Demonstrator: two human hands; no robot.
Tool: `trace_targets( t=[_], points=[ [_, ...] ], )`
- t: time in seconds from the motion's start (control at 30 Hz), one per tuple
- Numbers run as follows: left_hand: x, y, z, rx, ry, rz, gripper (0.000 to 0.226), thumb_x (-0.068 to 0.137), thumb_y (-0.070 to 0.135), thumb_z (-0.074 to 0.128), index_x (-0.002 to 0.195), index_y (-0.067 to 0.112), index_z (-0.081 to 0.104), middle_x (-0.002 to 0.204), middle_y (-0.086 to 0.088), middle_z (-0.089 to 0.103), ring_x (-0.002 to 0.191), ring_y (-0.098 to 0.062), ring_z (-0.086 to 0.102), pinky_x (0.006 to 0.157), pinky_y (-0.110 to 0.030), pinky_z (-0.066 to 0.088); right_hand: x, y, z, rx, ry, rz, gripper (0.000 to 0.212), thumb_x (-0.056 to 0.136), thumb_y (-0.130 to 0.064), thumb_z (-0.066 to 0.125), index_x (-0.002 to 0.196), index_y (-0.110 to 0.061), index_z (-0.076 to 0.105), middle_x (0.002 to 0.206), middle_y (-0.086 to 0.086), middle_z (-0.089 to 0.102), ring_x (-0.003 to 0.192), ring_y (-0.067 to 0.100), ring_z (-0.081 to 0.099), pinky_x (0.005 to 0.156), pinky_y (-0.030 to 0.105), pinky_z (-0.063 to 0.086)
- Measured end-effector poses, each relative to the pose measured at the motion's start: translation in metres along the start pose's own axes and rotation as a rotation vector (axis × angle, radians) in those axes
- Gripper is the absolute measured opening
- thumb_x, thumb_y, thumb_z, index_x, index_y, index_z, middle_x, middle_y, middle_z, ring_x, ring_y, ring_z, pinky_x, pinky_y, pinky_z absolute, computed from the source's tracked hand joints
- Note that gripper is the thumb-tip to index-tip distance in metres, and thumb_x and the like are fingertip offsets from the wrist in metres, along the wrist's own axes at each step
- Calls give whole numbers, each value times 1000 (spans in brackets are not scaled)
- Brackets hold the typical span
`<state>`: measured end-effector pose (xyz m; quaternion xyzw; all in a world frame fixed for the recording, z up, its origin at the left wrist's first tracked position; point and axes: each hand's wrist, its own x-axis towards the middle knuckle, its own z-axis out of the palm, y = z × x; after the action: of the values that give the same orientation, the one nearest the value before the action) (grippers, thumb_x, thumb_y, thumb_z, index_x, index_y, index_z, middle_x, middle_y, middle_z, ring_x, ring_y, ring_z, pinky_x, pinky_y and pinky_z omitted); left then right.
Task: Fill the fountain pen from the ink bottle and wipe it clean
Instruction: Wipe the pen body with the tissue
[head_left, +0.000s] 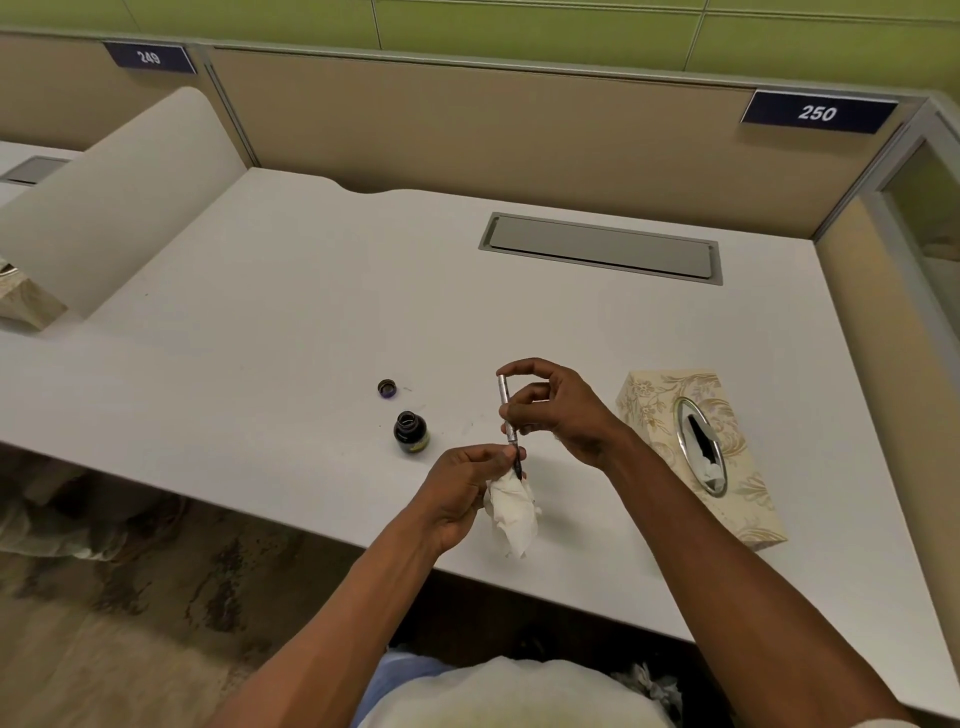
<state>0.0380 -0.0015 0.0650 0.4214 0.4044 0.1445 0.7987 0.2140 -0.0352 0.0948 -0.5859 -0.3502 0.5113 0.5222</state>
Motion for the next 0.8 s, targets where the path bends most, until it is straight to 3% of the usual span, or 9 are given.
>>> trace_targets(
  t=[0.13,0.3,0.43,0.63,0.8],
  points=[
    [0,-2,2,-1,-4,1,19,96,15,61,98,6,78,87,-13,73,80,-22,67,73,-33,50,0,2,2,-16,20,10,46,81,-1,79,121,-14,63,81,14,72,77,27,71,69,37,50],
    [1,-1,-1,5,8,-1,19,96,16,62,96,8,79,88,-14,73,81,-23,67,76,-36,49,-2,-3,1,37,-43,21,42,90,4,67,129,-8,56,102,26,75,95,39,74,83,41,60],
    [1,-2,-1,7,22,6,18,96,15,62,96,8,78,88,-13,73,82,-23,66,73,-33,50,-2,-5,0,17,-34,22,46,86,6,71,127,-9,56,97,27,75,90,39,75,82,44,59],
    [0,-4,-1,17,24,33,21,96,11,61,88,11,81,87,-13,74,88,-26,66,81,-39,48,-3,-2,5,-62,-15,33,47,83,5,74,124,-13,59,89,18,78,84,32,76,69,33,48],
    [-1,-2,-2,-2,43,6,18,94,16,65,89,12,81,91,-12,75,89,-26,67,81,-39,50,-4,-2,7,-43,39,9,46,82,2,76,122,-13,59,92,21,77,87,35,76,77,40,54]
  ],
)
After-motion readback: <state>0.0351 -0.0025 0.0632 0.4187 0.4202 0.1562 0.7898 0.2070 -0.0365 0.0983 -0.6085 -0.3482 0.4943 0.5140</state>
